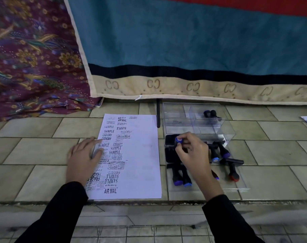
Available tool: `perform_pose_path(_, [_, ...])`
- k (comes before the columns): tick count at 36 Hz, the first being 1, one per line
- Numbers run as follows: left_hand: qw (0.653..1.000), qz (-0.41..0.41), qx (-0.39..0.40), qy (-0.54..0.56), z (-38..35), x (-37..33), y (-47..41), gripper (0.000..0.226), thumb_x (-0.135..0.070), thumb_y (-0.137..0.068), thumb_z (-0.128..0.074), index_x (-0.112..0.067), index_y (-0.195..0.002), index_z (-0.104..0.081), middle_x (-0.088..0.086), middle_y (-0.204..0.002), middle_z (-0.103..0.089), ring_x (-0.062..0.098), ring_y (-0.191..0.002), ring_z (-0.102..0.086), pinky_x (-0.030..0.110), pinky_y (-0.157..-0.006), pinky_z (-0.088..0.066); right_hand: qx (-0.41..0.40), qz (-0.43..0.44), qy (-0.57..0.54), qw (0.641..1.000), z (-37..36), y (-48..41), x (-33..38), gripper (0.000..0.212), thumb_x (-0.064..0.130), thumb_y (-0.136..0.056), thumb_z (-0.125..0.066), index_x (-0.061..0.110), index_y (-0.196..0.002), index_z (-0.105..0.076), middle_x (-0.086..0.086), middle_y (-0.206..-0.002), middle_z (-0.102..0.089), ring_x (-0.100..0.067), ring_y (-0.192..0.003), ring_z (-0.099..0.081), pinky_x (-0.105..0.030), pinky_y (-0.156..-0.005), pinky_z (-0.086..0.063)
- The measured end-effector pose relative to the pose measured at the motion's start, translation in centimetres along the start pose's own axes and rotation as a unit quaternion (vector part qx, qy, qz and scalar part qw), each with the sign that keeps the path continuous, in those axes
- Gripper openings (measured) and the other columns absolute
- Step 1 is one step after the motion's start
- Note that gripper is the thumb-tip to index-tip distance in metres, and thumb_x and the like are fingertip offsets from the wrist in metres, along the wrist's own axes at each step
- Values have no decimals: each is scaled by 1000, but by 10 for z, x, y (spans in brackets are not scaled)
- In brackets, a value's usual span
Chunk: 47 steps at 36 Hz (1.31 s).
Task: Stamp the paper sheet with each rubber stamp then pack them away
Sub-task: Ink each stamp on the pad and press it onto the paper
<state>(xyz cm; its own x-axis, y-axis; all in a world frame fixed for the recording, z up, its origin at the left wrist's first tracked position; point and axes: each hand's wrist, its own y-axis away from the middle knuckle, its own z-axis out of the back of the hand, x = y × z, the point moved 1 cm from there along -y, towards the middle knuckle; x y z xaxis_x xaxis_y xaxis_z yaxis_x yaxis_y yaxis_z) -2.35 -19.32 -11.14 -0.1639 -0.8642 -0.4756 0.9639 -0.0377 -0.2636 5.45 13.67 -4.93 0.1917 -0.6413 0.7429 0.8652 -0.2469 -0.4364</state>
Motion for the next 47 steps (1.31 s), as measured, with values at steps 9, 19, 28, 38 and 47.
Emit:
perform_pose_path(9, [1000, -3, -9, 3, -1, 2, 0, 36, -43, -84, -50, -36, -118, -63, -10, -135, -56, 16, -127, -45, 34, -110, -18, 0, 4, 46, 999, -3, 6, -7, 16, 6, -79, -66, 14, -92, -63, 4, -92, -62, -4, -77, -63, -25, -71, -57])
perform_pose_path(19, [1000, 5, -4, 1, 1, -2, 0, 38, -43, -84, -50, -34, -119, -63, -9, -137, -55, 17, -129, -45, 36, -112, -18, -6, 25, 78, 997, -5, 7, -5, 11, 8, -82, -72, 8, -90, -64, -1, -92, -62, -10, -76, -63, -24, -73, -56])
perform_pose_path(28, [1000, 9, 9, -5, 4, -5, 1, 41, -43, -85, -48, -32, -121, -63, -7, -139, -54, 19, -131, -43, 37, -112, -17, -17, 43, 84, 995, -7, 9, -6, 11, 5, -79, -74, 3, -87, -66, -5, -88, -63, -15, -70, -64, -23, -68, -54])
perform_pose_path(38, [1000, 7, 3, 0, 5, -7, 2, 42, -41, -84, -48, -28, -121, -64, -5, -137, -56, 21, -129, -46, 37, -112, -18, -8, 49, 101, 994, -4, 14, -7, 10, 4, -77, -76, 4, -80, -66, -3, -84, -62, -5, -71, -58, -1, -74, -42])
perform_pose_path(47, [1000, 8, 4, -2, 3, -6, 2, 41, -42, -85, -48, -30, -121, -64, -5, -137, -56, 20, -129, -46, 36, -112, -18, -10, 28, 69, 997, -6, 3, -12, 11, 7, -79, -74, 9, -84, -65, 2, -86, -61, -10, -73, -63, -26, -71, -57])
